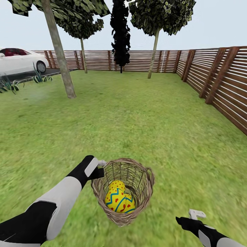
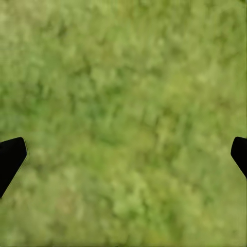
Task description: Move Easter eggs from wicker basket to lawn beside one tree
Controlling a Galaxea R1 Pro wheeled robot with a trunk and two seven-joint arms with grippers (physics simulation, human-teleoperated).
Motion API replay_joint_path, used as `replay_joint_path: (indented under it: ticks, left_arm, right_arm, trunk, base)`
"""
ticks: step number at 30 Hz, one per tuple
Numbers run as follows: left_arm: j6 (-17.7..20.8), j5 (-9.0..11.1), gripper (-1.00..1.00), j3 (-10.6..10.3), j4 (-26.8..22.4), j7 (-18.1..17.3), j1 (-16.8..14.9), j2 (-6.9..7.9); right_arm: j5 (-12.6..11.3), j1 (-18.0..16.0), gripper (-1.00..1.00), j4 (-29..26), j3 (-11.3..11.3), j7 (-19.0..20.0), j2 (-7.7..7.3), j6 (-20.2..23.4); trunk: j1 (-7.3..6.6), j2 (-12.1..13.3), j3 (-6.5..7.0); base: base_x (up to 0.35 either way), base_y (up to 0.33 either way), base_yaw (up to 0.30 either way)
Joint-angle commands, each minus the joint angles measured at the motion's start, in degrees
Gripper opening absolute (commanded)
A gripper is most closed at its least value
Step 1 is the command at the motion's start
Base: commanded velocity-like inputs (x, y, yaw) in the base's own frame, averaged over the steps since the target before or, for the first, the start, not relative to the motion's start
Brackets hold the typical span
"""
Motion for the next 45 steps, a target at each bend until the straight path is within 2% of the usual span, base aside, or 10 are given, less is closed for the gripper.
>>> replay_joint_path:
  ticks: [1,45]
  left_arm:
    - [-0.1,1.2,-1.00,-0.3,-0.1,0.5,0.0,0.03]
    - [-0.1,1.2,-1.00,-0.3,0.2,0.5,0.0,0.12]
  right_arm:
    - [0.6,0.0,1.00,0.0,-0.5,0.2,-0.03,-0.2]
    - [0.6,0.0,1.00,0.1,-0.5,0.2,-0.03,-0.2]
  trunk:
    - [-0.23,0.4,0.14]
    - [-9.89,18.0,8.04]
  base:
    - [0.000,0.000,0.232]
    - [0.000,0.000,0.218]
